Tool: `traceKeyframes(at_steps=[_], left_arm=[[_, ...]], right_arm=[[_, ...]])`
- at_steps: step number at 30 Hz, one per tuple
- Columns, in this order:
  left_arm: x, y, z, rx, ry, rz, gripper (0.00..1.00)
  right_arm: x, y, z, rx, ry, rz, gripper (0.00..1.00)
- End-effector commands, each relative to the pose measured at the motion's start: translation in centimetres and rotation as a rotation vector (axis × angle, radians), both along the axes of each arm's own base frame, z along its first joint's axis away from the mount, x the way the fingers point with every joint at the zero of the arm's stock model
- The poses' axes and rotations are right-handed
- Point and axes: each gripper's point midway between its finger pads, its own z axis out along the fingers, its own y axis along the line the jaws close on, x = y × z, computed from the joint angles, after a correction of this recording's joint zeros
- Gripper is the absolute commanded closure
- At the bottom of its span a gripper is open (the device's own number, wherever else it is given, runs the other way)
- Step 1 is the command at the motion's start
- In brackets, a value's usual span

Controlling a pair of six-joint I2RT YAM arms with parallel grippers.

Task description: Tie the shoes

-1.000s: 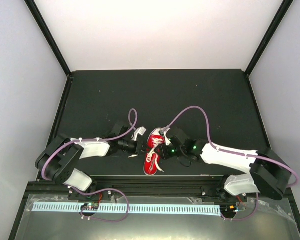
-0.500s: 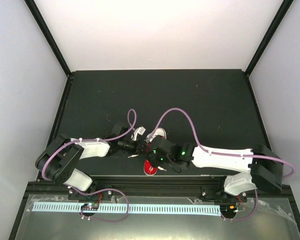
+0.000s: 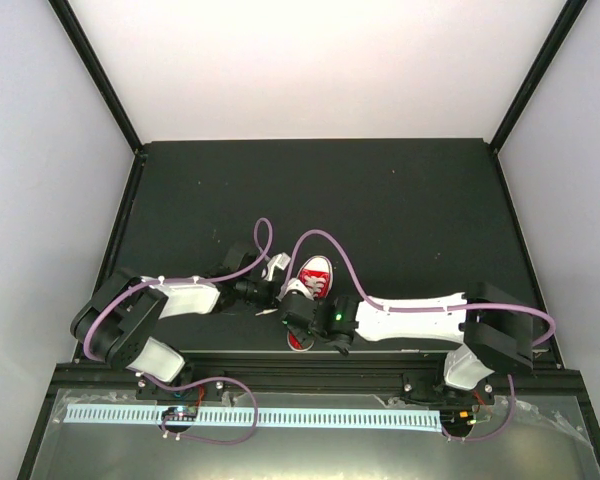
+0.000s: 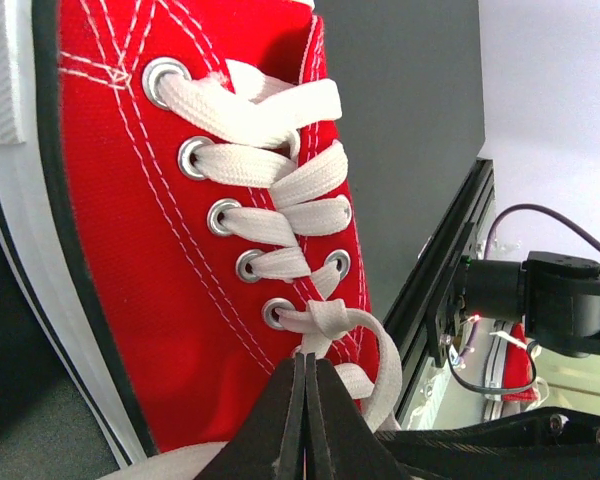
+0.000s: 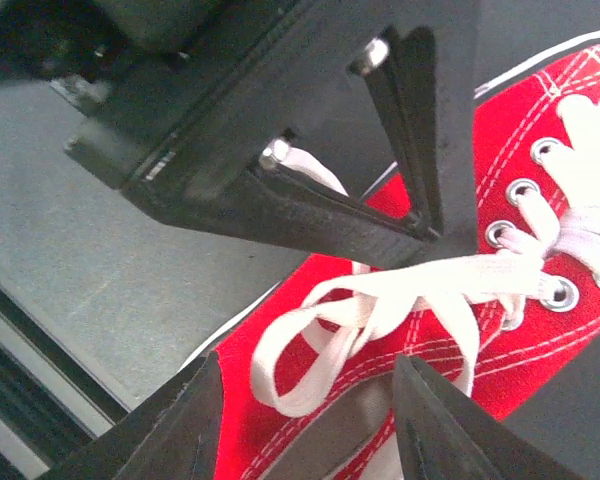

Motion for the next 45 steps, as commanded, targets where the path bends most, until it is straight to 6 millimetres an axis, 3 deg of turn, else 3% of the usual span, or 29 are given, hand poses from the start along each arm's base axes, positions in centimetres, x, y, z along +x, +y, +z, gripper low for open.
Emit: traceKeyframes(at_steps=[1,9,15,18,27,37,45], left_arm=[[0.3,-0.3,0.6,-0.014,-0.025,0.001,0.98],[0.2,-0.3,0.4,-0.009,-0.023,-0.002,0.99],[0.2,-0.2,0.4,-0.003,-0.026,0.0,0.98],[0.2,-0.1,0.4,-0.001,-0.028,0.002,0.99],[0.6,0.5,0.2,0.033,-0.054,0.011,0.99],[1.1,1.5,-0.3,0.072,-0.072,0.04,0.98],[1.9,3.1,-0.4,0.115,-0.098,0.097,0.98]], right_arm=[[0.9,-0.2,0.4,-0.029,-0.059,-0.033,0.54],[1.5,0.3,1.3,-0.007,-0.088,-0.041,0.82],[1.1,0.9,1.5,0.031,-0.062,-0.013,0.88],[1.2,0.8,1.4,0.035,-0.056,-0.022,0.98],[3.3,-0.4,3.4,0.178,0.008,-0.074,0.98],[5.0,-3.1,1.4,0.29,0.173,-0.177,0.98],[5.5,-4.7,1.2,0.349,0.209,-0.224,0.98]])
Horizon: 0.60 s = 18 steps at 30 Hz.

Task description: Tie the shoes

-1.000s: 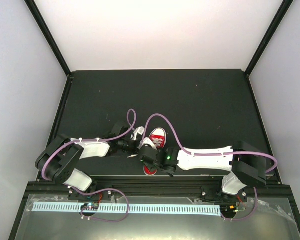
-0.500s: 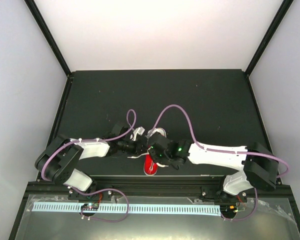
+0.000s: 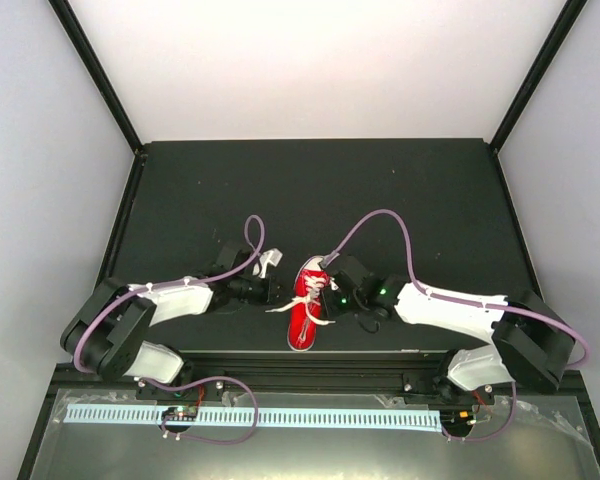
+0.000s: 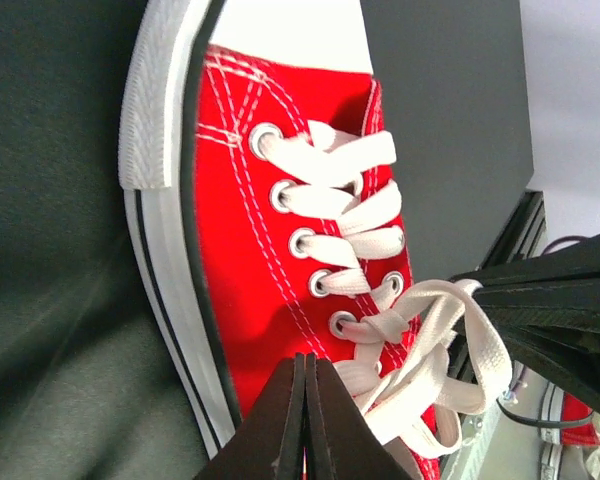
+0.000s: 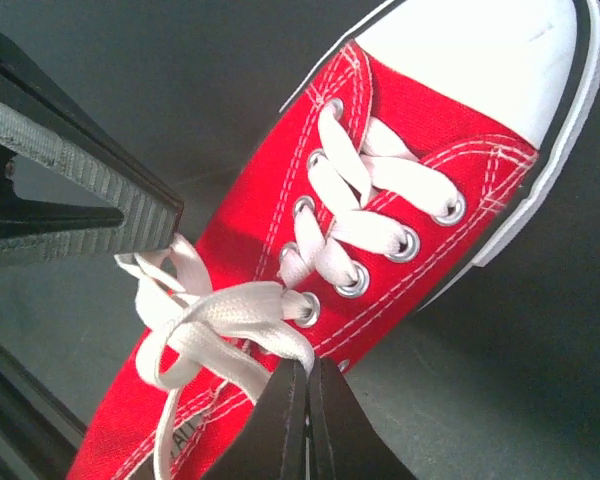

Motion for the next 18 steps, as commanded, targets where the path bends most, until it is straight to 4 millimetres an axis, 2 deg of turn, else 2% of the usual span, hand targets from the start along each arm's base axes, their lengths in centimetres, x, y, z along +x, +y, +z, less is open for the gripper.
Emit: traceKeyframes(at_steps=[1,18], left_arm=[[0.5,1.2,-0.2,0.034,-0.023,0.036,0.98],[1.4,3.2,-1.6,0.06,-0.008,0.123,0.98]], right_arm=[[0.4,0.5,1.4,0.084,0.0,-0.014,0.98],[1.1,-1.5,0.6,0.091,0.023,-0.065,0.98]])
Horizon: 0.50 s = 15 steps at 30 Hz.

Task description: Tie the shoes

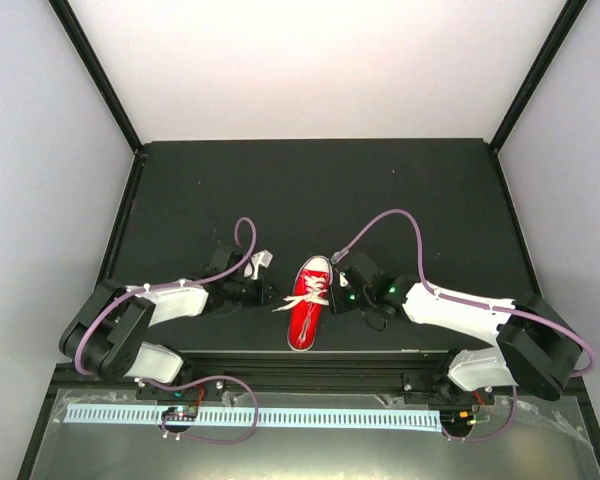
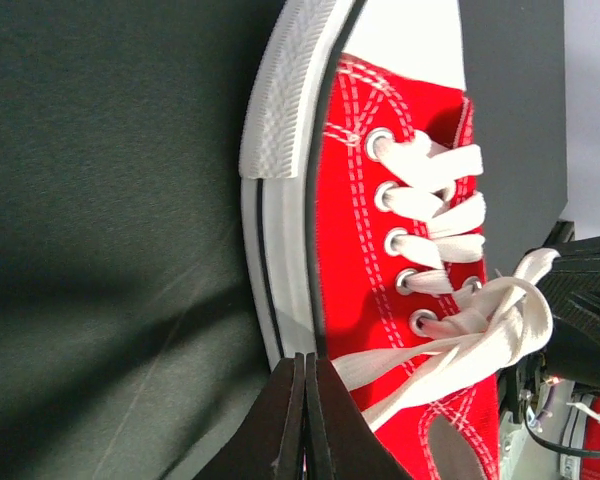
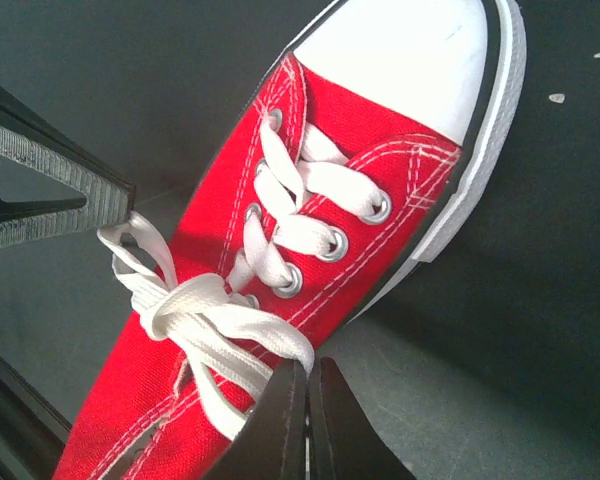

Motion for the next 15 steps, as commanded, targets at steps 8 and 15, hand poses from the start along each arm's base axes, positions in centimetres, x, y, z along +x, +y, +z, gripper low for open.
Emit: traceKeyframes(at_steps=[8,15], left_arm=[[1.4,2.8,-0.9,0.039,-0.006,0.12,0.98],[1.7,3.4,-1.3,0.048,0.0,0.139,0.98]], right_arm=[[0.4,-0.3,0.3,0.037,0.002,-0.026,0.98],[0.8,-1.3,0.1,0.047,0.012,-0.051,0.98]])
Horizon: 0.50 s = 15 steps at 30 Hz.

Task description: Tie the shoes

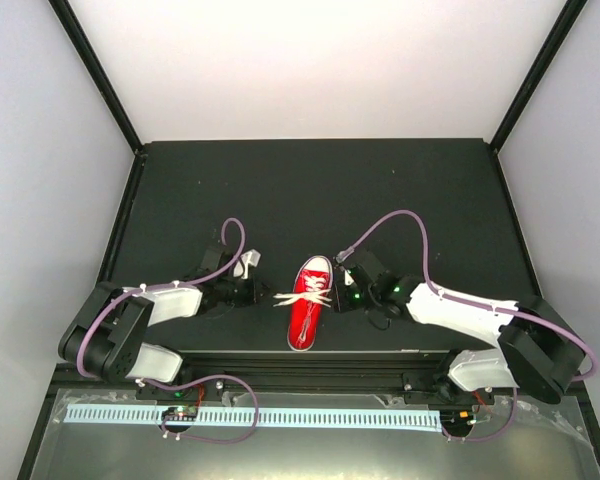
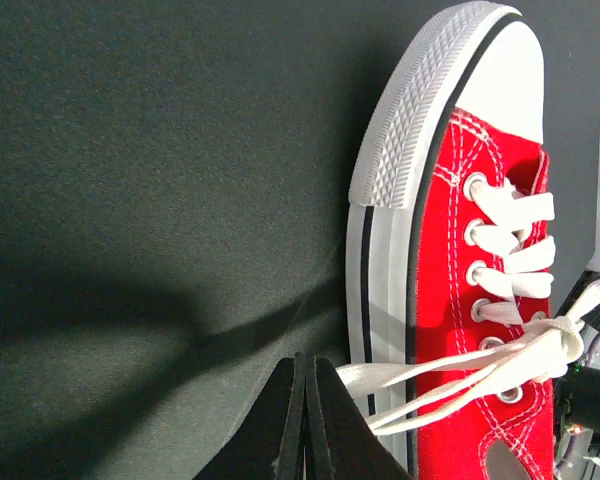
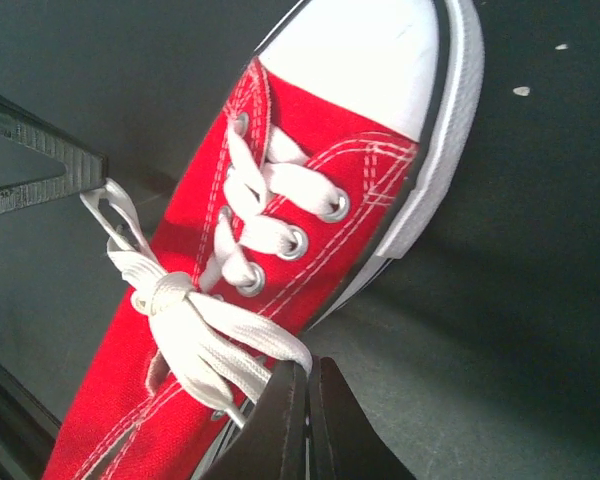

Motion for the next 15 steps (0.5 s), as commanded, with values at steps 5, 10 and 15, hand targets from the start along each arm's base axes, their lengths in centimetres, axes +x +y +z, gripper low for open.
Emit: traceKeyframes(at_steps=[5,10,15], left_arm=[[0.8,1.1,-0.4,0.02,-0.006,0.048,0.99],[1.0,-0.1,1.2,-0.052,-0.051,-0.007,0.99],[1.0,-1.2,2.5,-0.079,-0.086,-0.061,0.98]], right_arm=[[0.7,-0.7,0.4,0.046,-0.002,-0.029,0.98],[1.4,-0.2,0.7,0.081,-0.003,-0.012,0.98],[1.9,0.3,1.5,0.124,-0.006,0.013,0.81]])
